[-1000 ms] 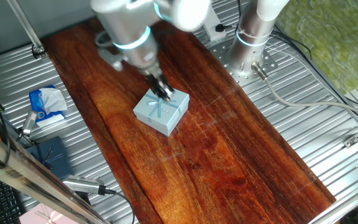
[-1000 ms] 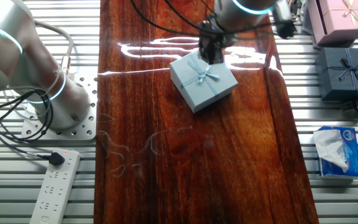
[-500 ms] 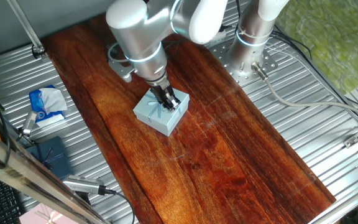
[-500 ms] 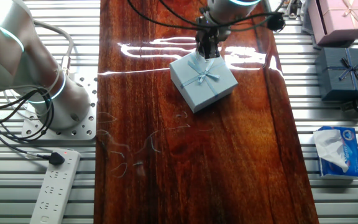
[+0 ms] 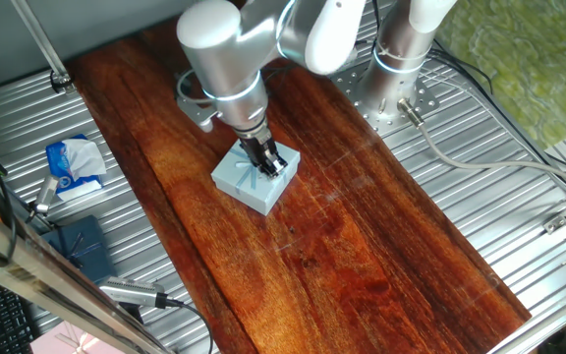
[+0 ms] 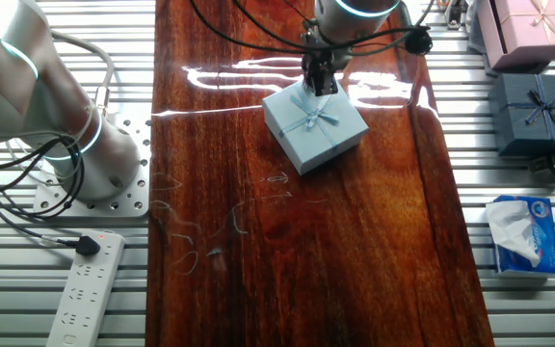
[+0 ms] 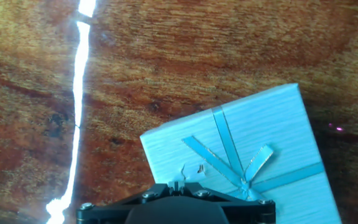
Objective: Slide the outer casing onto the gift box
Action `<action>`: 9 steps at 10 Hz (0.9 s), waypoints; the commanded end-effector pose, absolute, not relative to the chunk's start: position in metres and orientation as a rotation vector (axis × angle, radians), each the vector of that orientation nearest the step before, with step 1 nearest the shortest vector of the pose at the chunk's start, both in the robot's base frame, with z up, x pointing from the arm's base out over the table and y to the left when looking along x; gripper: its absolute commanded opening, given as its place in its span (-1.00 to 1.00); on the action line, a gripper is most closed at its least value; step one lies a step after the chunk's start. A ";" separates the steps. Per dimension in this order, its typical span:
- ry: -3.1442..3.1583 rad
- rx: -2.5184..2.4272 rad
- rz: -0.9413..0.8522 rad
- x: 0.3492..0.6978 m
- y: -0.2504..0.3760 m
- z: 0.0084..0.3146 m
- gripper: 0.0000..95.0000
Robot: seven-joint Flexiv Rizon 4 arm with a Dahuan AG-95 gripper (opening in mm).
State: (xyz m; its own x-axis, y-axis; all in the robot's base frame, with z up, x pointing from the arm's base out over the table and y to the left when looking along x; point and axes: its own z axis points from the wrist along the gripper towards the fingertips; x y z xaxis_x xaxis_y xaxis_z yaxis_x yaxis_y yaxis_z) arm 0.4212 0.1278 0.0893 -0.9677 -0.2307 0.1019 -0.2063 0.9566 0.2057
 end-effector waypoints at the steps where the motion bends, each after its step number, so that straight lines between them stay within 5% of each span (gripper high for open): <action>1: -2.992 0.332 -0.288 0.420 0.127 0.086 -1.00; 9: -2.999 0.343 -0.259 0.422 0.127 0.101 -1.00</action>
State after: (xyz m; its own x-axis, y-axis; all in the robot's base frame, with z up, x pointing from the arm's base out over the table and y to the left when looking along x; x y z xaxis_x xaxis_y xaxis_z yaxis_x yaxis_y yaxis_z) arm 0.4215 0.1270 0.1048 -0.9679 -0.2335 0.0932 -0.2130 0.9584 0.1899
